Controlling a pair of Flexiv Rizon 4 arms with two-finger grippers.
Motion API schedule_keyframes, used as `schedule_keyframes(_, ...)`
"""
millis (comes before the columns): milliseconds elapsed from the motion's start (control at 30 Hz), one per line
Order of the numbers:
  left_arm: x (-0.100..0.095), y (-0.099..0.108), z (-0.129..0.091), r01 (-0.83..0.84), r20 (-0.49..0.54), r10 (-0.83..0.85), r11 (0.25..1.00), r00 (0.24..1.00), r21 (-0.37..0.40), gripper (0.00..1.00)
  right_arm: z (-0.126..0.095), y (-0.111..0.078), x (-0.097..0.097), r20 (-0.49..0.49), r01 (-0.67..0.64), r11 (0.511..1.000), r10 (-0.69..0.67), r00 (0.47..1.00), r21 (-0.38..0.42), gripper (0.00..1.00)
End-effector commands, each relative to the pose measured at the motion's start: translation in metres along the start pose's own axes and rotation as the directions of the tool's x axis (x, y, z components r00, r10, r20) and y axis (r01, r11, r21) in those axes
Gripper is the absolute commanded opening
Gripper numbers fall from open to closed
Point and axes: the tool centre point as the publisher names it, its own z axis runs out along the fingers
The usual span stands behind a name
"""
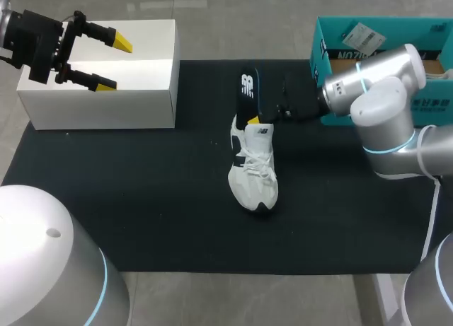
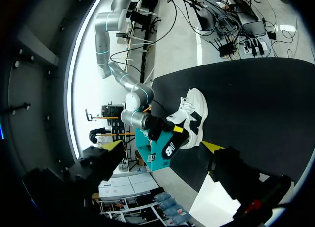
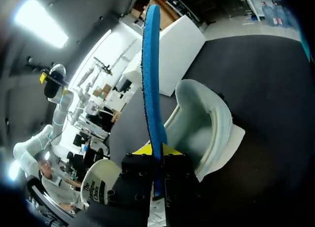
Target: Take the shoe out of the shoebox, open the shoe tongue, remove and reinsert the insole, then place the shoe into the shoebox
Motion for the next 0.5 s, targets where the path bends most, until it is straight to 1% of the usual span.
schedule_keyframes(33,0.0,0.001,0.0,0.0,-0.004,0.001,1.0,1.0,0.002,1.0,-0.007,0.003,0.005,0.021,0.009,1.0,-0.009,1.0,-0.013,0.36)
schedule_keyframes(67,0.0,0.001,0.0,0.0,-0.004,0.001,1.0,1.0,0.002,1.0,-0.008,0.007,0.005,0.027,0.017,1.0,-0.017,0.999,-0.018,0.46)
schedule_keyframes(133,0.0,0.001,0.0,0.0,-0.004,0.001,1.0,1.0,0.002,1.0,-0.013,0.02,0.006,0.035,0.046,0.999,-0.045,0.998,-0.025,0.46)
schedule_keyframes(167,0.0,0.001,0.0,0.0,-0.004,0.001,1.0,1.0,0.002,1.0,-0.015,0.027,0.006,0.038,0.058,0.998,-0.057,0.998,-0.024,0.44)
schedule_keyframes(200,0.0,0.001,0.0,0.0,-0.004,0.001,1.0,1.0,0.002,1.0,-0.017,0.034,0.005,0.041,0.062,0.998,-0.061,0.997,-0.022,0.34)
schedule_keyframes(267,0.0,0.001,0.0,0.0,-0.004,0.001,1.0,1.0,0.002,1.0,-0.02,0.044,0.003,0.043,0.083,0.996,-0.082,0.996,-0.017,0.32)
schedule_keyframes(300,0.0,0.001,0.0,0.0,-0.004,0.001,1.0,1.0,0.002,1.0,-0.021,0.049,0.001,0.043,0.086,0.996,-0.086,0.995,-0.014,0.28)
schedule_keyframes(367,0.0,0.001,0.0,0.0,-0.004,0.001,1.0,1.0,0.002,1.0,-0.023,0.057,-0.003,0.045,0.09,0.996,-0.09,0.995,-0.01,0.25)
schedule_keyframes(400,0.0,0.001,0.0,0.0,-0.004,0.001,1.0,1.0,0.002,1.0,-0.024,0.059,-0.006,0.046,0.089,0.996,-0.089,0.995,-0.002,0.19)
schedule_keyframes(433,0.0,0.001,0.0,0.0,-0.004,0.001,1.0,1.0,0.002,1.0,-0.024,0.061,-0.009,0.047,0.088,0.996,-0.088,0.995,-0.001,0.03)
schedule_keyframes(467,0.0,0.001,0.0,0.0,-0.004,0.001,1.0,1.0,0.002,1.0,-0.024,0.062,-0.01,0.047,0.089,0.996,-0.089,0.995,0.001,0.0)
schedule_keyframes(500,0.0,0.001,0.0,0.0,-0.004,0.001,1.0,1.0,0.002,1.0,-0.023,0.063,-0.011,0.045,0.082,0.997,-0.083,0.996,0.007,0.0)
